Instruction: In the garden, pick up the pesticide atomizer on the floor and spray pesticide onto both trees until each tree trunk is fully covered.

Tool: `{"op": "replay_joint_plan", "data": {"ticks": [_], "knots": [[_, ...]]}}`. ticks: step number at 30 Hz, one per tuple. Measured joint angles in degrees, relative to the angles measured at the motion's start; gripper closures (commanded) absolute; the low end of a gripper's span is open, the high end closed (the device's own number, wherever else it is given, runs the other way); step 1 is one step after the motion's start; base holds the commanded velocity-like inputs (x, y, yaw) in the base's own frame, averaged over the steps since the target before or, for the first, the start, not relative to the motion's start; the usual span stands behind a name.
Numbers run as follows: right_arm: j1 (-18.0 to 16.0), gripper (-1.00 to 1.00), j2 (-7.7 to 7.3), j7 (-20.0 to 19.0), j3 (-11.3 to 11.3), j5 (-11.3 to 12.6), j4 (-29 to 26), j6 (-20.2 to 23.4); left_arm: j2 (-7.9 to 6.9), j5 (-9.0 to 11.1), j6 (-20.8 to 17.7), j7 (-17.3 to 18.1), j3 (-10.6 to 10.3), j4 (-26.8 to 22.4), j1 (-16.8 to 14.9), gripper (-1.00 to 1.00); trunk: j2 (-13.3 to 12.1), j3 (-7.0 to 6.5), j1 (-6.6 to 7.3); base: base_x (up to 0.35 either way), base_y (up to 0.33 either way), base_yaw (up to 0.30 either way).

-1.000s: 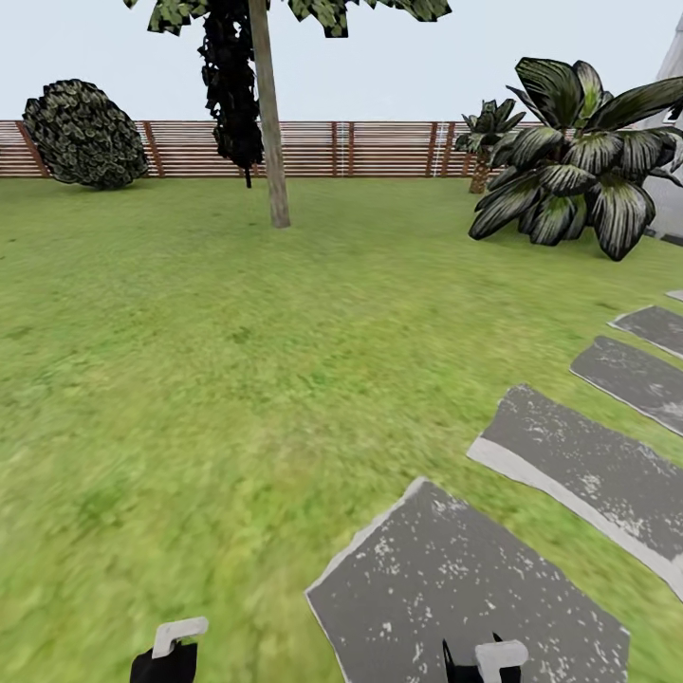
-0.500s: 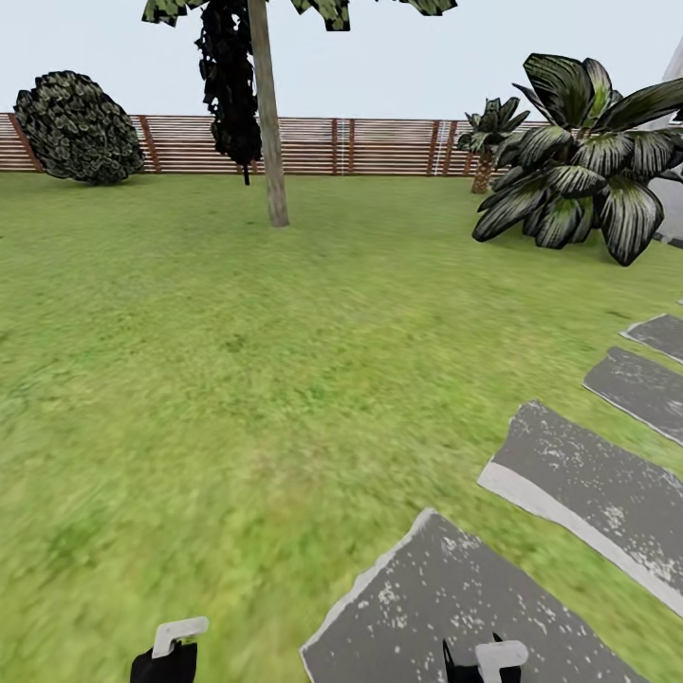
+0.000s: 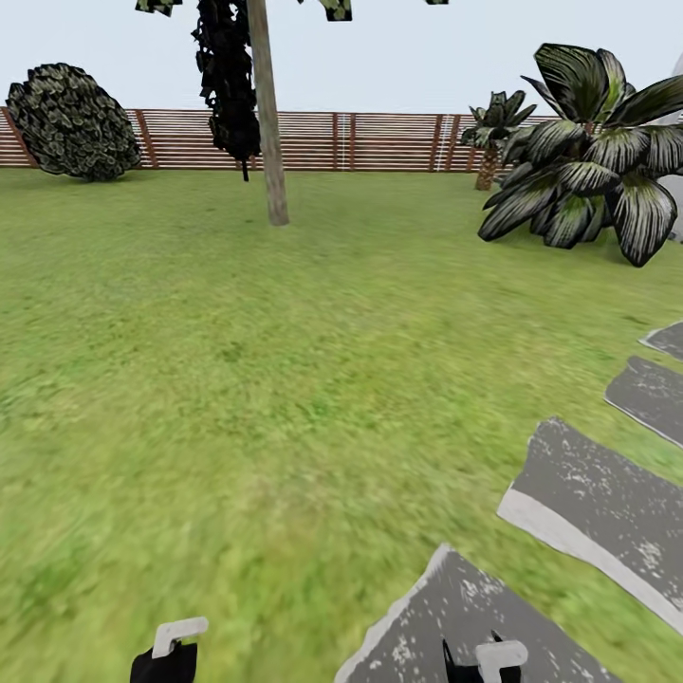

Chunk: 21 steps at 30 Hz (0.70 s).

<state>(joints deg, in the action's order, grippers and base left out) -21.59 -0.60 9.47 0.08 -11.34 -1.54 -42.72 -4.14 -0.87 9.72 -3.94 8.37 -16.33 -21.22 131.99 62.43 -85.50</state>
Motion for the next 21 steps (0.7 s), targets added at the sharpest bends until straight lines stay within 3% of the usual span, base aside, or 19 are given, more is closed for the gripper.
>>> {"op": "replay_joint_plan", "data": {"ticks": [21], "knots": [[0.0,-1.0,-0.01,0.0,0.0,0.0,0.0,0.0,0.0,0.0,0.0,0.0,0.0,0.0,0.01,1.0,0.0,0.0,0.0,0.292,0.188,0.0]]}}
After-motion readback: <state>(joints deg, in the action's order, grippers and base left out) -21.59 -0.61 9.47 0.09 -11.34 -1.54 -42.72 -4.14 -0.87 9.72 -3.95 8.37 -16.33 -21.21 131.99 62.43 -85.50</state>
